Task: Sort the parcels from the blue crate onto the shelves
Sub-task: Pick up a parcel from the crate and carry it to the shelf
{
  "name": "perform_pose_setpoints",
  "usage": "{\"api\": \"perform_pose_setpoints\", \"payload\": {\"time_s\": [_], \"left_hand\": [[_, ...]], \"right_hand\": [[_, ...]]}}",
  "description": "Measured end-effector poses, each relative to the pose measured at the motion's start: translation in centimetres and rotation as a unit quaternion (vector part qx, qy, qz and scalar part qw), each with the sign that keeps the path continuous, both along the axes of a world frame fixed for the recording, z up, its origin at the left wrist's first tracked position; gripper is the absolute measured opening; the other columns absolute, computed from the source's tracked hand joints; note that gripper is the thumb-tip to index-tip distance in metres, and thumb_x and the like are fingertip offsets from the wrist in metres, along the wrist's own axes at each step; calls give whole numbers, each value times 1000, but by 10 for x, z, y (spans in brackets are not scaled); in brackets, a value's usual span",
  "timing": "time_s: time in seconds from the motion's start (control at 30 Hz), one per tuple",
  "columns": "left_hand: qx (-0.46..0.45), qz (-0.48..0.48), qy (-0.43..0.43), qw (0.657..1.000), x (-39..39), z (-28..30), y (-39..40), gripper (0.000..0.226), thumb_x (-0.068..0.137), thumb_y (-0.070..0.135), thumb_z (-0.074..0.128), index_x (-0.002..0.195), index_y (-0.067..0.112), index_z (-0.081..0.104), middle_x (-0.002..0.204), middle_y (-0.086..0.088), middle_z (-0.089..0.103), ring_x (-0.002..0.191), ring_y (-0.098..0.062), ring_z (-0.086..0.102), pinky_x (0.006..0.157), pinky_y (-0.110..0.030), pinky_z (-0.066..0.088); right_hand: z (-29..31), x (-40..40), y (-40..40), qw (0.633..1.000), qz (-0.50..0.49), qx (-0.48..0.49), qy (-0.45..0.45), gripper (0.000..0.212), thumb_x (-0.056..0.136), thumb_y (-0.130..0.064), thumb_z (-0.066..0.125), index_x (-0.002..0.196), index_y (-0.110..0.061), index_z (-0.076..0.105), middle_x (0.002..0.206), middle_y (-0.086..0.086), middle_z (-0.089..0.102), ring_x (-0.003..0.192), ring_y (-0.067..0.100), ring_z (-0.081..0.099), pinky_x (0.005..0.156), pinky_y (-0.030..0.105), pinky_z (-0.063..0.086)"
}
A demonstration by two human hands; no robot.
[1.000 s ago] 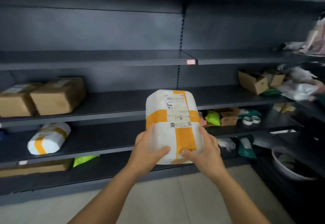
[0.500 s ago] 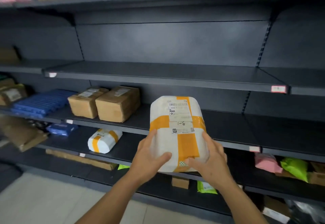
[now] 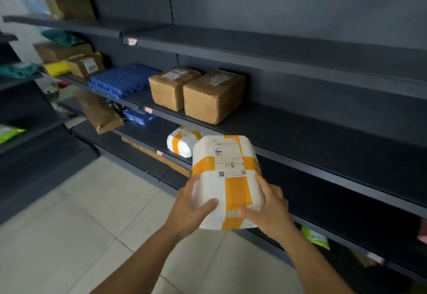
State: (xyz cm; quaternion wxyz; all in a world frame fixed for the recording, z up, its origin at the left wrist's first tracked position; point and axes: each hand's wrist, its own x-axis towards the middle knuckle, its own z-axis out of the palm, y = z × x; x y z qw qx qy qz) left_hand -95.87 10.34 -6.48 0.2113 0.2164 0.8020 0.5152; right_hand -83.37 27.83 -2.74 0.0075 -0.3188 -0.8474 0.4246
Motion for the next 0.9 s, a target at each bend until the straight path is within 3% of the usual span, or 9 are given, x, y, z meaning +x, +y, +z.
{"api": "perform_pose_setpoints", "payload": {"time_s": [0.07, 0.1, 0.17, 0.27, 0.43, 0.57, 0.7, 0.8, 0.9], "left_hand": [[3, -4, -10, 1000, -15, -8, -6, 72, 61, 70, 64, 126, 54, 37, 123, 23, 53, 113, -7, 56, 76, -15, 50], [-4, -12, -19, 1000, -26, -13, -9, 70, 61, 69, 64, 124, 53, 39, 121, 23, 54, 111, -8, 57, 73, -13, 50], [-27, -30, -39, 998, -53, -27, -13, 74, 61, 71, 66, 127, 53, 38, 124, 16, 53, 113, -13, 57, 81, -23, 55], [-116, -30, -43, 992, -97, -46, -19, 92, 61, 66, 71, 139, 48, 26, 126, 8, 30, 115, -16, 41, 98, -39, 45], [-179, -81, -50, 979, -172, -79, -16, 101, 59, 63, 75, 143, 39, 24, 127, 5, 28, 122, -22, 39, 99, -38, 44], [-183, -100, -64, 976, -220, -113, 2, 96, 64, 56, 80, 143, 38, 27, 133, 6, 30, 123, -20, 40, 93, -32, 45], [-172, -129, -59, 975, -251, -151, 31, 103, 58, 65, 77, 145, 37, 28, 138, 7, 35, 128, -18, 40, 98, -33, 45], [-186, -138, -57, 971, -275, -175, 56, 102, 67, 50, 79, 150, 33, 22, 147, 2, 28, 135, -23, 33, 104, -32, 37], [-188, -150, -45, 970, -300, -194, 88, 95, 76, 40, 78, 151, 34, 19, 151, 0, 24, 138, -24, 30, 105, -30, 33]], "right_hand": [[-14, -21, -7, 999, 1, -16, -35, 100, 74, -40, 77, 148, -43, 9, 144, -1, 19, 132, 23, 25, 101, 41, 38], [-22, -33, -10, 999, -2, -25, -48, 101, 73, -40, 77, 148, -44, 9, 144, -1, 19, 133, 23, 27, 102, 42, 39], [-39, -59, -17, 997, -14, -47, -63, 103, 72, -41, 78, 148, -45, 9, 144, -1, 20, 132, 24, 29, 103, 42, 41], [-62, -98, -28, 994, -30, -56, -94, 103, 73, -41, 78, 148, -44, 7, 144, -1, 19, 133, 25, 28, 101, 43, 41], [-102, -160, -34, 988, -67, -61, -124, 103, 71, -48, 76, 148, -43, 9, 146, 3, 21, 132, 28, 33, 100, 45, 45], [-139, -196, -24, 987, -82, -53, -126, 101, 73, -51, 75, 149, -40, 9, 147, 6, 21, 132, 30, 33, 99, 44, 45], [-174, -227, -1, 987, -98, -51, -118, 103, 68, -53, 77, 149, -39, 14, 146, 9, 22, 131, 34, 35, 100, 50, 44], [-207, -250, 21, 990, -91, -38, -101, 112, 51, -65, 68, 148, -41, 18, 144, 11, 29, 127, 35, 40, 98, 54, 45], [-239, -272, 47, 992, -88, -33, -86, 109, 47, -67, 65, 144, -48, 20, 142, 12, 36, 123, 36, 43, 94, 54, 47]]}}
